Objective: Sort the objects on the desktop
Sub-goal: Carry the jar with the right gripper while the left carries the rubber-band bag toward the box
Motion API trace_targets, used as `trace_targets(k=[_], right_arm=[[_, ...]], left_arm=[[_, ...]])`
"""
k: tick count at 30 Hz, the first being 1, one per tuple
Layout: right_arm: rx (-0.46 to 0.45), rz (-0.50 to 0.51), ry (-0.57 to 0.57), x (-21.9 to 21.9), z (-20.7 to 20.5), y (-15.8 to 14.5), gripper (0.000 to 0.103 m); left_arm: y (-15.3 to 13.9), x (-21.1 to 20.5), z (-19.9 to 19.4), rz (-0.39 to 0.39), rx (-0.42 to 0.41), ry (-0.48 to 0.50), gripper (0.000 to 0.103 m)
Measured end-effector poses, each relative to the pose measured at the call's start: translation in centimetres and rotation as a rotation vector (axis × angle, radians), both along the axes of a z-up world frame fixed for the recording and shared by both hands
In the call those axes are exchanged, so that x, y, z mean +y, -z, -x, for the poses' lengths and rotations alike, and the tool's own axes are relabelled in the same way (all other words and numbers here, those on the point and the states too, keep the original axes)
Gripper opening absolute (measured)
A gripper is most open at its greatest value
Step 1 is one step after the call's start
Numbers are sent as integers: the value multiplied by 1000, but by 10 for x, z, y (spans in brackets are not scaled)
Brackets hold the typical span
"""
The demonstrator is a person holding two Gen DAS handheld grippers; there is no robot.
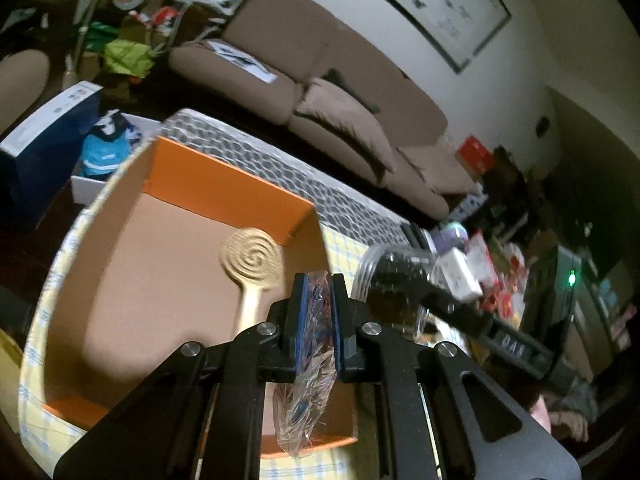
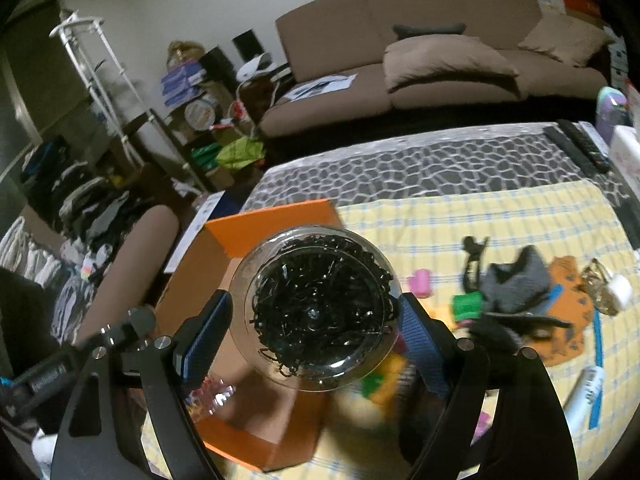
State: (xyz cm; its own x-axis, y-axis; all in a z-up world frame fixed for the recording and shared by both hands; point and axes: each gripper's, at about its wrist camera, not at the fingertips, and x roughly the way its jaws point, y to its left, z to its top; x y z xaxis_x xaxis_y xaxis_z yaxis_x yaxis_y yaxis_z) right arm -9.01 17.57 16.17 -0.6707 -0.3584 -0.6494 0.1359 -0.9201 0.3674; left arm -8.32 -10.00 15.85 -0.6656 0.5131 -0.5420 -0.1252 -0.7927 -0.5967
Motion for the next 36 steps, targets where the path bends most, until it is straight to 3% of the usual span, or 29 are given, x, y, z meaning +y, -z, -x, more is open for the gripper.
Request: trace_targets(k=[7, 13, 21, 29, 36], right_arm=[[-25, -41, -97, -52, 13, 8, 85], [-56, -104, -163, -92, 40, 8, 85], [-130, -164, -214, -133, 89, 18, 85], [-248, -219, -244, -175, 140, 50, 85], [-306, -319, -262, -199, 160, 75, 85]], left_arm=[[7, -46, 14, 26, -18, -109, 10], [9, -63, 21, 71, -36, -138, 10], [15, -73, 27, 42, -47, -136, 10], [24, -87, 32, 6, -83, -171, 10], [23, -95, 32, -32, -92, -177, 10]])
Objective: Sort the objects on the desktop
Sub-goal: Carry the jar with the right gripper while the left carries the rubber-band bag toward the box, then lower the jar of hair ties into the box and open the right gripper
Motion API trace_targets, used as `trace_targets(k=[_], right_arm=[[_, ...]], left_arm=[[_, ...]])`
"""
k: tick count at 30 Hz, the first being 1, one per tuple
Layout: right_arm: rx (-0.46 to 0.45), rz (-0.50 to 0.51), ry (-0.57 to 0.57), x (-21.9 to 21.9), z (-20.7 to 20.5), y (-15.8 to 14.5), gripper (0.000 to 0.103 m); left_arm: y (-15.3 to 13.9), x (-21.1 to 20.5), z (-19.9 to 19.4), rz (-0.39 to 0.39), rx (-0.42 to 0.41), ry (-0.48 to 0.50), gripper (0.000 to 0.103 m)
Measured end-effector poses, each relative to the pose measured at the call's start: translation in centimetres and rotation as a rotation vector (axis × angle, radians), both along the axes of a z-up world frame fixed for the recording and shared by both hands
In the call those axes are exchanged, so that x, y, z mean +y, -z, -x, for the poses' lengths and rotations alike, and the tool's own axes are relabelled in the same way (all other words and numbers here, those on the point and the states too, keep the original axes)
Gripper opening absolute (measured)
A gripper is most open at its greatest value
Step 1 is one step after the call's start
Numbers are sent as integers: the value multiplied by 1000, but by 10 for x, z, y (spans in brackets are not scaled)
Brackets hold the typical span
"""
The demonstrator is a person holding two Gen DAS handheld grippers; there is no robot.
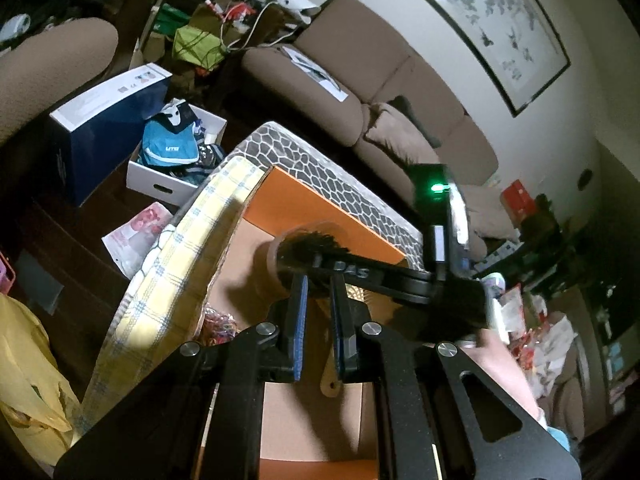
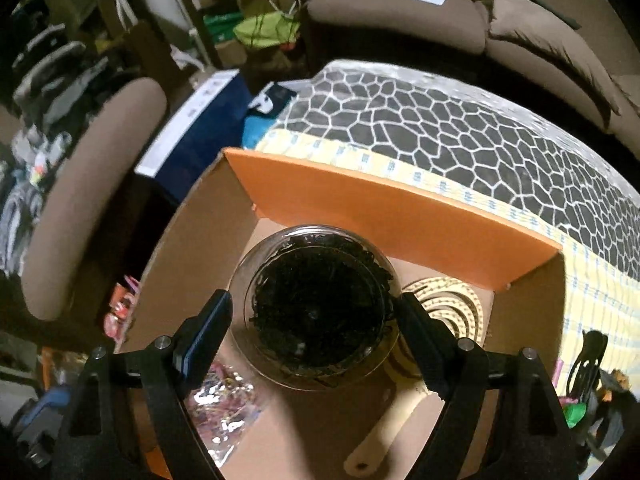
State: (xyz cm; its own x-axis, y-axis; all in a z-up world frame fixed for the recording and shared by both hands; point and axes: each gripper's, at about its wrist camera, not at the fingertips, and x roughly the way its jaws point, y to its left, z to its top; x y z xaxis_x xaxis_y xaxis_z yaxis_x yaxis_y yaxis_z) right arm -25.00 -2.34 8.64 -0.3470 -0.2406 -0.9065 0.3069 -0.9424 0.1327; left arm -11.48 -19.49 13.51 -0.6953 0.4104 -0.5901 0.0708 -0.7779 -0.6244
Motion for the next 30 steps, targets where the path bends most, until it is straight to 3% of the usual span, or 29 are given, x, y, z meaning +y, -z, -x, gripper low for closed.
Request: trace_targets(k=[5, 16, 20, 25, 30], right_arm=[[-24, -29, 15, -2, 12, 17, 85], [-12, -24, 30, -1, 21, 21, 86], [15, 2, 36, 6, 16, 8, 87], [45, -37, 32, 17, 2, -15, 87], [35, -34, -80, 12, -31, -29, 87]], left_arm=[[0, 2, 0, -2, -4, 8, 10], [1, 1, 0, -1, -24, 6, 10], [0, -2, -1, -2, -23, 4, 10], [-2, -9, -3, -11, -17, 4, 11], [-4, -13, -5, -4, -24, 8, 17]])
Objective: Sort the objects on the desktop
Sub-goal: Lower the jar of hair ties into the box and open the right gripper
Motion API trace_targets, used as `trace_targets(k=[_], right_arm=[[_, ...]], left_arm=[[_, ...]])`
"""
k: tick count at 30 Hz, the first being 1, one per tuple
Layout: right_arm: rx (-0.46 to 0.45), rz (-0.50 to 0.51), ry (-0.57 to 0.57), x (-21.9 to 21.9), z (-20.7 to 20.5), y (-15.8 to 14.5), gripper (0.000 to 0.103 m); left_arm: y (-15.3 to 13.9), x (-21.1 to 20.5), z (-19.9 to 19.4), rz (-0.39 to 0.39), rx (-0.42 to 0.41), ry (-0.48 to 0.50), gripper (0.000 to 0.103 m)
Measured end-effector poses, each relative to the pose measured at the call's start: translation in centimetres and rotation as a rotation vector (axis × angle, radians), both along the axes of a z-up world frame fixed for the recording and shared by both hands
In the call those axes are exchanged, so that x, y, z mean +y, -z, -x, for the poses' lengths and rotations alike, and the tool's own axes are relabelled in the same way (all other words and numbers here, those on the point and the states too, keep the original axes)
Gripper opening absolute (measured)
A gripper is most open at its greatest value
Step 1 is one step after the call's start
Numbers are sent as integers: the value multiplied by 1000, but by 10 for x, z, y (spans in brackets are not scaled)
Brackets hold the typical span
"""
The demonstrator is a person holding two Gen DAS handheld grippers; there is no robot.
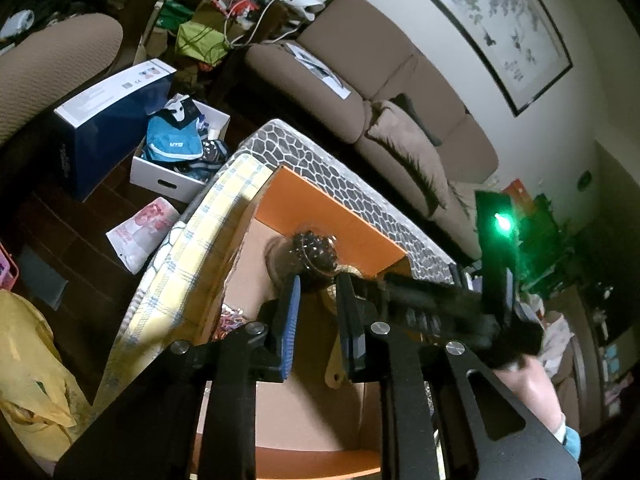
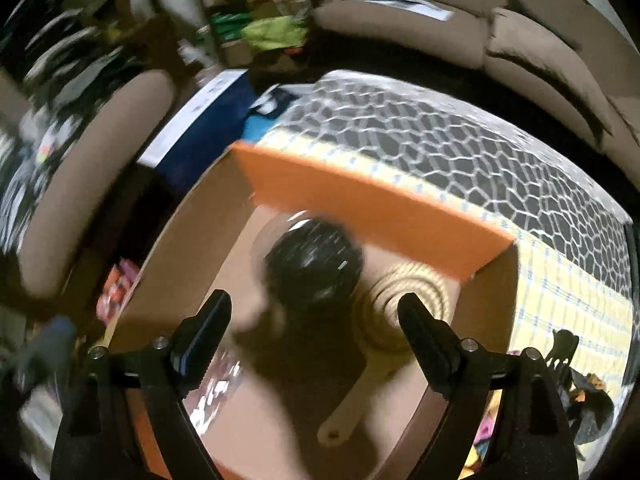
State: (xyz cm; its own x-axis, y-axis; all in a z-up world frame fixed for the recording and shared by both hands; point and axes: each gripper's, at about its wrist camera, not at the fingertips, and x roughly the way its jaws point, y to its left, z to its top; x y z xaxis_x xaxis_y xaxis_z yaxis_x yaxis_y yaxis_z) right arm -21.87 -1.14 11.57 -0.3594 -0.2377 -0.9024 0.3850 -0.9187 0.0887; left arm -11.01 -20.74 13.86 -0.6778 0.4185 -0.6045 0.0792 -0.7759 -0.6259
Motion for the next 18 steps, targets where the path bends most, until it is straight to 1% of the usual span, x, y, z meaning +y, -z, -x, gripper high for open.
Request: trace_targets(k=[2, 6, 8, 9, 13, 15, 18], right_arm=[[-43, 1, -71, -10, -14, 3, 87], [-132, -4, -150, -34, -30, 22, 87], [-166, -25, -169, -45, -33, 37, 87], [-180, -31, -171, -50, -35, 43, 87], [-246, 3, -163, -61, -38, 65, 87], [-252, -1, -174, -67, -40, 71, 87], [-252, -36, -196, -75, -41, 77, 87]], left_arm=[[-1, -1, -1, 2, -3, 0, 21], [-3, -8, -5, -6, -1, -15, 28], [-3, -15, -6, -14, 2, -26, 33], [-3, -19, -7, -18, 3, -35, 34], [-2, -36, -10, -36, 4, -73, 40], [-2, -41, -10, -42, 1, -78, 40], [0, -42, -9, -43, -2, -75, 41]])
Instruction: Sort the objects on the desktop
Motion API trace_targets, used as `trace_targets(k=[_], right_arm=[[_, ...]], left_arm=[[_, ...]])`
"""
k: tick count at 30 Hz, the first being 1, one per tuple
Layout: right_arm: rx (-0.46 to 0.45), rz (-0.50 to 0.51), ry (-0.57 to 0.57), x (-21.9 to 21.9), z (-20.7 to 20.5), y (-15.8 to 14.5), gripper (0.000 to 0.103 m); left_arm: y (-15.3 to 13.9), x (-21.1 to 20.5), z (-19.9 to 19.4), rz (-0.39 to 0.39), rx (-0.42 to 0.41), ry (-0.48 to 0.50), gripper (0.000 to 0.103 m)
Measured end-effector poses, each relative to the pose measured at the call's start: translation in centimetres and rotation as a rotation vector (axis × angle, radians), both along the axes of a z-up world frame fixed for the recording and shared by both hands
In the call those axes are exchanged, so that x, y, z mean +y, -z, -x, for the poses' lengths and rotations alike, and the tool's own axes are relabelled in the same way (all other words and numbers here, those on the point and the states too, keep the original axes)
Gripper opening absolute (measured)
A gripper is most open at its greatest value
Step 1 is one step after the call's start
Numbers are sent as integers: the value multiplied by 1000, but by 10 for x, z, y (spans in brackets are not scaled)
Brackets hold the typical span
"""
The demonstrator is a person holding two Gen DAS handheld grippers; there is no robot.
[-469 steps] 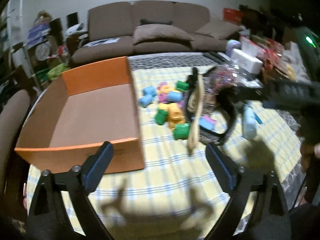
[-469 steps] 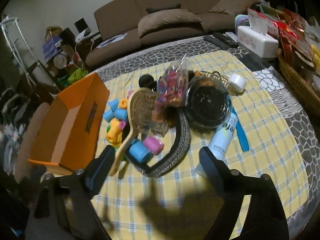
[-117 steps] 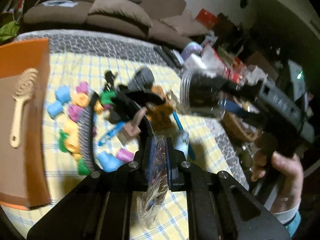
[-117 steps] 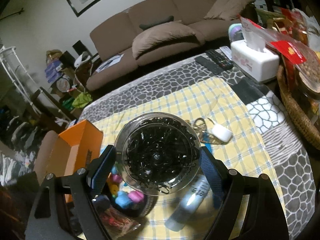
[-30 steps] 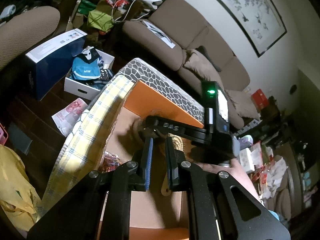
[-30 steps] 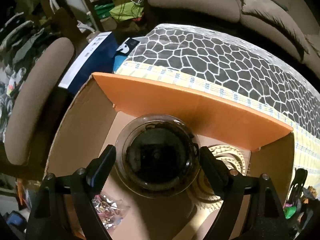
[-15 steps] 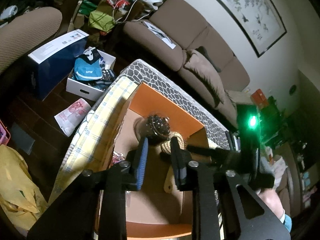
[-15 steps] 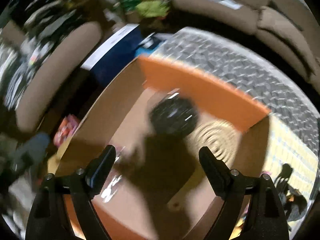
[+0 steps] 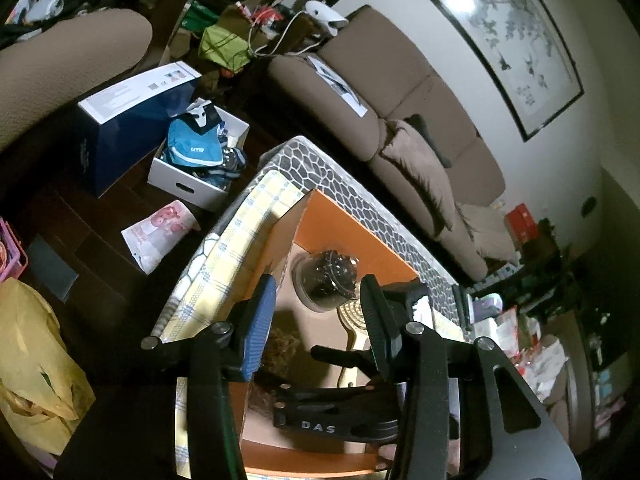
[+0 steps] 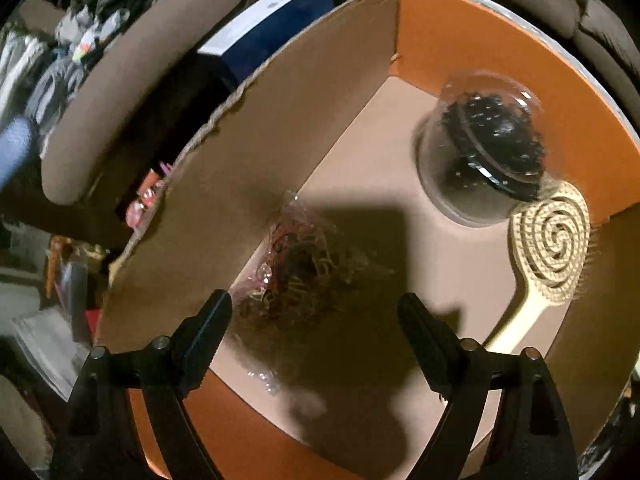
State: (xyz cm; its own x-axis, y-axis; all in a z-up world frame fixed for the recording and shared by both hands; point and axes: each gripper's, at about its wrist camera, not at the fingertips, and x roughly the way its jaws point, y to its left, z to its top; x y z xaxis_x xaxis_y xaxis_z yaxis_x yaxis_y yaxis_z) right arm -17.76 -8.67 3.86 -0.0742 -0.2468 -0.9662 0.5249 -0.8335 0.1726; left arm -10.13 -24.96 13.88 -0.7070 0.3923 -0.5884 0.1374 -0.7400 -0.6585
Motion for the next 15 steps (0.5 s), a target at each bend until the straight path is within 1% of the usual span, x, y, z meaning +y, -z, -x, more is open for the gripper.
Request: trace_targets(k=[2, 4, 6, 9, 10, 11, 12, 14, 15], right_arm=[[-16, -8, -6, -4, -2, 7, 87], [-6, -30, -25, -9, -6, 12, 85], [7, -51, -55, -14, -10, 17, 75], [40, -71, -72, -16, -12, 18, 53], [35, -56, -77, -15, -12, 17, 39], [29, -39, -78, -14, -12, 16, 34], [29, -35, -76, -12, -12, 15, 33], [39, -25, -69, -7, -12, 14, 25], [42, -20, -58, -4, -12, 13, 24]], left_arm=[[1, 0, 1, -4, 0, 2, 41], [1, 0, 1, -13, 1, 6, 41], [2, 0, 2, -15, 1, 10, 41], [1, 0, 2, -15, 2, 13, 41], [1, 1, 2, -16, 1, 12, 41], [1, 1, 2, -16, 1, 12, 41], [2, 1, 2, -18, 1, 12, 41], [2, 1, 2, -22, 0, 12, 41], [2, 1, 1, -23, 0, 12, 41]])
